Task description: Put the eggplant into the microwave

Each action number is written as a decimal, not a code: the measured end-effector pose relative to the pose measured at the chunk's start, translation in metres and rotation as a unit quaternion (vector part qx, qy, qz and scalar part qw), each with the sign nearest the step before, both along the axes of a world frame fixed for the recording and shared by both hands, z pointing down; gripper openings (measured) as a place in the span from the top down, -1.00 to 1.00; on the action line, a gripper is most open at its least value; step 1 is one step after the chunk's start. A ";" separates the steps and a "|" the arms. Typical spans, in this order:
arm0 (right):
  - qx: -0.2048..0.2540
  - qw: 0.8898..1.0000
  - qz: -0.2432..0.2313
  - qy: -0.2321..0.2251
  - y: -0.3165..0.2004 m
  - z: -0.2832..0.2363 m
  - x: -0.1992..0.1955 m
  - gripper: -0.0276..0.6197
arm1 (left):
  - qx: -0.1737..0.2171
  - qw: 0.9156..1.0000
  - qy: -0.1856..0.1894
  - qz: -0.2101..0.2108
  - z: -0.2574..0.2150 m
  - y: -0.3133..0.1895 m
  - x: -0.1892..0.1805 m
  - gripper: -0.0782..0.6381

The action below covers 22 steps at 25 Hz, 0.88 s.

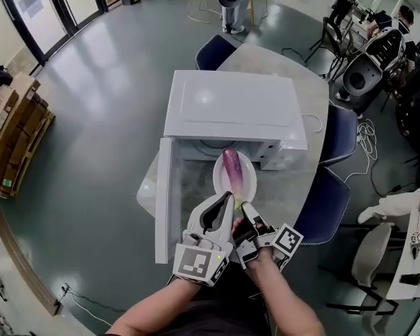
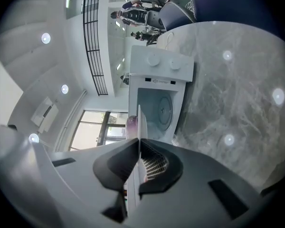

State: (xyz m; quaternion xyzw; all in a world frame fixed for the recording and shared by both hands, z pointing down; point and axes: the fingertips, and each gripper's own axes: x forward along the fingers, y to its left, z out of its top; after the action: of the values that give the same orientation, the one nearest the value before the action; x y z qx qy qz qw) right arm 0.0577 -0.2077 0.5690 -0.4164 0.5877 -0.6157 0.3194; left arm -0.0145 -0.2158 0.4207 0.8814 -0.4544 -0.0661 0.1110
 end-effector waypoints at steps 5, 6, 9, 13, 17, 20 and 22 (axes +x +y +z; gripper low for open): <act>-0.015 1.000 -0.007 0.006 -0.030 0.039 0.004 0.87 | -0.011 1.000 -0.003 -0.022 0.031 -0.030 0.009 0.76; -0.019 1.000 -0.008 0.005 -0.036 0.048 0.004 0.87 | -0.014 1.000 -0.004 -0.025 0.037 -0.036 0.010 0.76; -0.030 1.000 -0.010 0.002 -0.052 0.072 0.003 0.86 | -0.020 0.999 -0.005 -0.033 0.055 -0.052 0.011 0.76; -0.041 0.999 -0.006 -0.011 -0.075 0.096 0.001 0.87 | -0.023 0.999 -0.009 -0.048 0.072 -0.070 0.010 0.76; -0.037 0.999 -0.004 -0.015 -0.101 0.109 0.001 0.87 | -0.023 0.998 -0.010 -0.060 0.086 -0.090 0.009 0.76; -0.038 0.999 -0.002 -0.020 -0.117 0.115 0.000 0.87 | -0.023 0.998 -0.012 -0.065 0.092 -0.102 0.009 0.76; -0.040 0.999 0.001 -0.026 -0.123 0.119 -0.001 0.87 | -0.024 0.998 -0.014 -0.065 0.094 -0.105 0.010 0.76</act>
State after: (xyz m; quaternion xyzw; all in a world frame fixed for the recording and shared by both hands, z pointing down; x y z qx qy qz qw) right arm 0.0570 -0.3311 0.6878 -0.4136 0.5536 -0.6492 0.3178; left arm -0.0047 -0.3211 0.5151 0.8481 -0.5134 -0.0500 0.1211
